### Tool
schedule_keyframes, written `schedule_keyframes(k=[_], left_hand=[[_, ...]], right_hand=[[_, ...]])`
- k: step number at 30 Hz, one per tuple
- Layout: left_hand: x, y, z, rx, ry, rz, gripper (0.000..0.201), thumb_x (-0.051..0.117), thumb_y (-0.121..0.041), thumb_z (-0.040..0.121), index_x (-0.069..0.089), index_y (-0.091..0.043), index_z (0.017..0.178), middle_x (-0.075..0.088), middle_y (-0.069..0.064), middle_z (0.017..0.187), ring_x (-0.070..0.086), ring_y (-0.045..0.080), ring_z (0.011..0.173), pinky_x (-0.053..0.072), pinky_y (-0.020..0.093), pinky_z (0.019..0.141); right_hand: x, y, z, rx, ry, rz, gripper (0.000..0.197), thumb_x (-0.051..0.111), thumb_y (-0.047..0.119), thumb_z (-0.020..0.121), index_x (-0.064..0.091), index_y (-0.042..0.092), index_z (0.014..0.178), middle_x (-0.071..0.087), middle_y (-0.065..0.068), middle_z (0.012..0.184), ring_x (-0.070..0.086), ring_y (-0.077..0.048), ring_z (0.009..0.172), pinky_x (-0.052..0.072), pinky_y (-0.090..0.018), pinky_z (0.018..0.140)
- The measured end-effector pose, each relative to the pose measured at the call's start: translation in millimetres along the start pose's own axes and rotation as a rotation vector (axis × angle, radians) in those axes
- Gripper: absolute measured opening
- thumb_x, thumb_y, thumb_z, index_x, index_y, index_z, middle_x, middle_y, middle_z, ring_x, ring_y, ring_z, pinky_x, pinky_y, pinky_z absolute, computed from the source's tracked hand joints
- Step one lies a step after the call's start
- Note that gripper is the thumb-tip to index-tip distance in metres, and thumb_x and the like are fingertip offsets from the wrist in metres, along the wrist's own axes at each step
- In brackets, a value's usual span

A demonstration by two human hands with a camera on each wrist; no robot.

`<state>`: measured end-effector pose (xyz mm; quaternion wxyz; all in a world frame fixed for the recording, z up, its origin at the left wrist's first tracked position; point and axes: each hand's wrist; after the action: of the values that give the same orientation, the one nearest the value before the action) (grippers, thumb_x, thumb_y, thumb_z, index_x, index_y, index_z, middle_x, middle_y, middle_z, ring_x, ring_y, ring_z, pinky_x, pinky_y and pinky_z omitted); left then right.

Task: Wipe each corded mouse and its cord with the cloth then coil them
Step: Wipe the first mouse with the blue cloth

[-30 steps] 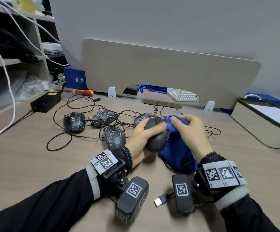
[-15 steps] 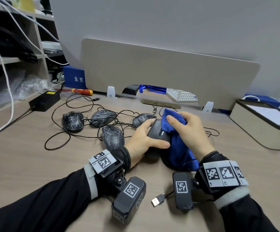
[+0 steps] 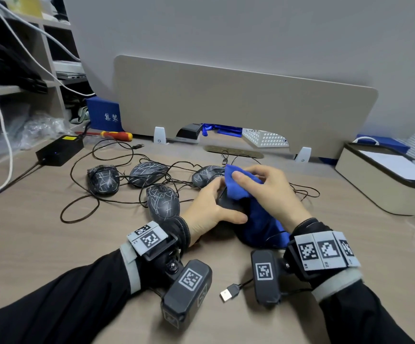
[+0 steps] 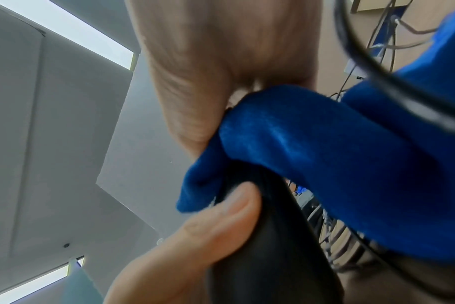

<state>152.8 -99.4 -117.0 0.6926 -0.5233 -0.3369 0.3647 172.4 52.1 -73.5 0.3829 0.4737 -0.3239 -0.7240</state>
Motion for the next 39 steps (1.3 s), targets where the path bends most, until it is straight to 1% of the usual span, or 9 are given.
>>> schedule_keyframes(k=[3, 7, 12, 14, 21, 25, 30, 36, 39], left_hand=[[2.8, 0.4, -3.0, 0.018, 0.030, 0.027, 0.086, 0.083, 0.001, 0.051, 0.051, -0.015, 0.130, 0.063, 0.003, 0.127, 0.061, 0.012, 0.117, 0.049, 0.029, 0.101], [3.6, 1.5, -2.3, 0.021, -0.011, -0.032, 0.089, 0.080, 0.003, 0.050, 0.050, -0.010, 0.134, 0.065, 0.009, 0.127, 0.063, 0.014, 0.110, 0.052, 0.027, 0.096], [3.8, -1.4, -3.0, 0.040, -0.014, -0.059, 0.077, 0.080, 0.007, 0.054, 0.053, -0.009, 0.125, 0.066, 0.008, 0.124, 0.064, 0.013, 0.113, 0.051, 0.026, 0.095], [3.7, -3.8, -4.7, 0.033, -0.006, -0.078, 0.073, 0.080, 0.012, 0.058, 0.055, -0.016, 0.120, 0.067, 0.000, 0.118, 0.065, 0.001, 0.104, 0.050, 0.017, 0.088], [5.7, -10.3, -1.2, -0.189, -0.112, -0.465, 0.047, 0.075, -0.015, 0.069, 0.065, -0.012, 0.115, 0.069, 0.010, 0.104, 0.067, 0.020, 0.082, 0.056, 0.026, 0.069], [0.4, -12.5, 0.5, -0.301, -0.107, -0.580, 0.031, 0.050, -0.039, 0.097, 0.066, -0.014, 0.106, 0.071, 0.007, 0.092, 0.067, 0.021, 0.076, 0.052, 0.030, 0.072], [2.8, -9.3, 3.0, -0.235, -0.214, -0.559, 0.026, 0.048, -0.009, 0.095, 0.064, -0.003, 0.116, 0.068, 0.015, 0.106, 0.066, 0.024, 0.089, 0.053, 0.032, 0.073], [-0.1, -7.3, 6.2, -0.241, -0.350, -0.615, 0.029, 0.050, -0.011, 0.097, 0.056, -0.013, 0.125, 0.062, 0.018, 0.121, 0.065, 0.028, 0.091, 0.054, 0.031, 0.065], [-2.6, -8.7, 5.1, -0.220, -0.298, -0.635, 0.023, 0.045, -0.014, 0.098, 0.060, -0.015, 0.116, 0.067, 0.012, 0.106, 0.066, 0.022, 0.076, 0.054, 0.026, 0.058]], right_hand=[[-4.1, -12.0, 5.3, 0.134, -0.143, 0.063, 0.036, 0.068, 0.021, 0.093, 0.057, -0.006, 0.071, 0.043, -0.004, 0.064, 0.038, -0.012, 0.060, 0.034, -0.025, 0.054], [-5.8, -14.4, 3.9, 0.145, -0.270, 0.147, 0.035, 0.062, 0.022, 0.098, 0.059, 0.005, 0.067, 0.048, 0.006, 0.058, 0.040, -0.003, 0.053, 0.036, -0.021, 0.052], [1.5, 3.3, -4.9, 0.020, 0.038, 0.118, 0.016, 0.071, 0.024, 0.092, 0.071, 0.009, 0.087, 0.067, 0.004, 0.073, 0.058, -0.004, 0.065, 0.047, -0.016, 0.063], [2.5, 0.6, -3.1, 0.024, -0.088, 0.117, 0.020, 0.070, 0.022, 0.092, 0.067, 0.010, 0.077, 0.058, 0.008, 0.063, 0.049, -0.003, 0.057, 0.041, -0.013, 0.055], [-12.9, -16.9, 4.3, 0.096, -0.411, 0.216, 0.037, 0.062, 0.026, 0.097, 0.060, -0.009, 0.083, 0.050, -0.002, 0.073, 0.044, -0.010, 0.069, 0.038, -0.027, 0.063], [-7.3, -4.1, 0.7, 0.036, -0.341, 0.246, 0.005, 0.066, 0.014, 0.093, 0.069, 0.013, 0.097, 0.071, 0.005, 0.091, 0.062, -0.005, 0.079, 0.049, -0.015, 0.071], [-1.0, 4.9, -6.2, -0.122, -0.079, 0.083, 0.022, 0.073, 0.005, 0.085, 0.073, 0.027, 0.088, 0.073, 0.009, 0.091, 0.065, -0.005, 0.089, 0.048, -0.017, 0.081], [0.0, 14.9, -13.3, -0.196, 0.255, 0.078, 0.017, 0.076, 0.000, 0.082, 0.079, 0.014, 0.090, 0.071, 0.009, 0.081, 0.064, -0.004, 0.081, 0.046, -0.016, 0.079], [2.2, 10.4, -9.0, -0.122, 0.074, 0.094, 0.017, 0.074, 0.005, 0.086, 0.076, 0.021, 0.082, 0.072, 0.011, 0.078, 0.061, 0.001, 0.076, 0.046, -0.013, 0.075]])
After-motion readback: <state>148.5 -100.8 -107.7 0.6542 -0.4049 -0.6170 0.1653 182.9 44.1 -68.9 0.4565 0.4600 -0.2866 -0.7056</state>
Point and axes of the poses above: each hand's wrist, its own z-axis towards the middle knuckle, its own x-axis out of the palm, y = z × x
